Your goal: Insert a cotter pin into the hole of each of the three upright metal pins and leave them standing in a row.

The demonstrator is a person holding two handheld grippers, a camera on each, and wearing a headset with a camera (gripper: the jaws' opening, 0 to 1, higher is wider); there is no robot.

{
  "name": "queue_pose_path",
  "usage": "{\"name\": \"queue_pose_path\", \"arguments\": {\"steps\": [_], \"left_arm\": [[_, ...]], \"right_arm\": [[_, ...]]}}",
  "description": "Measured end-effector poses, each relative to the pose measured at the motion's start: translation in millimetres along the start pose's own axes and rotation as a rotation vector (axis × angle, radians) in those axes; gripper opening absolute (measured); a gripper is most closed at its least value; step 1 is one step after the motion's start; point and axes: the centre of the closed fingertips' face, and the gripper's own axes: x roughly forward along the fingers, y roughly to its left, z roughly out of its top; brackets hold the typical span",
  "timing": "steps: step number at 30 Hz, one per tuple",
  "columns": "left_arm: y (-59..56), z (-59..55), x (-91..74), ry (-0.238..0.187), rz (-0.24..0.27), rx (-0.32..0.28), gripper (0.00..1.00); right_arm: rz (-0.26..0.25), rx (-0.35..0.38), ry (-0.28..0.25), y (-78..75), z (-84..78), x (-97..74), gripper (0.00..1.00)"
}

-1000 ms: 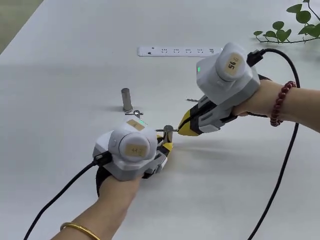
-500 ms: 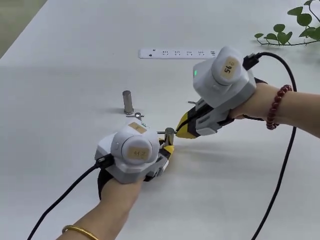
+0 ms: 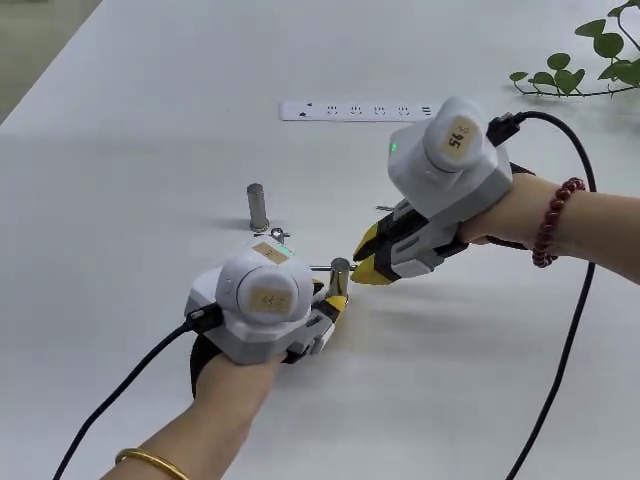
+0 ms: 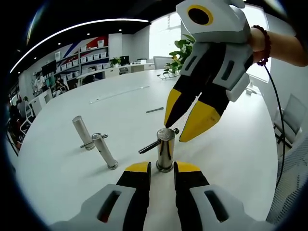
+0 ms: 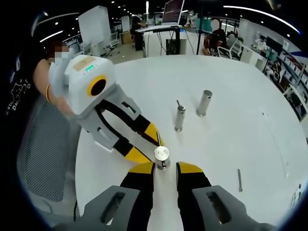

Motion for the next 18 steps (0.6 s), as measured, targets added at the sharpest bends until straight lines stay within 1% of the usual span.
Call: {"name": "queue_pose_path", "arguments": {"steps": [2,4,6,8,10,13,16,18], "left_arm": [[1.3,-0.5,-4.4,0.001,-0.001,-0.007,0.2],[1.7,1.4,-8.0,-0.014,-0.003,-0.013,0.23],[2.0,2.6,-11.3,-0.022,-0.004,-0.019,0.26],[2.8,3.8,-13.2,-0.028,-0.003,-0.041,0.3],[3.8,4.8,-16.3,-0.034,0.004,-0.044,0.32],[4.5,5.8,-20.5,-0.043,0.005,-0.062,0.36],[3.7,7.4,-25.7,-0.048,0.0,-0.058,0.38],[3.9,8.2,-28.0,-0.054,-0.004,-0.061,0.41]], "right_arm": [[0.002,0.005,-0.015,0.8,2.9,1.1,0.14],[0.005,0.016,-0.024,2.2,5.4,2.7,0.16],[0.008,0.019,-0.032,2.4,7.2,4.5,0.16],[0.008,0.021,-0.04,2.4,9.1,6.2,0.16],[0.011,0.025,-0.046,3.2,11.6,8.1,0.16],[0.013,0.015,-0.036,5.0,11.4,13.3,0.16],[0.018,0.007,-0.03,7.5,12.1,16.1,0.15],[0.019,0.006,-0.029,9.0,12.8,17.8,0.14]]}}
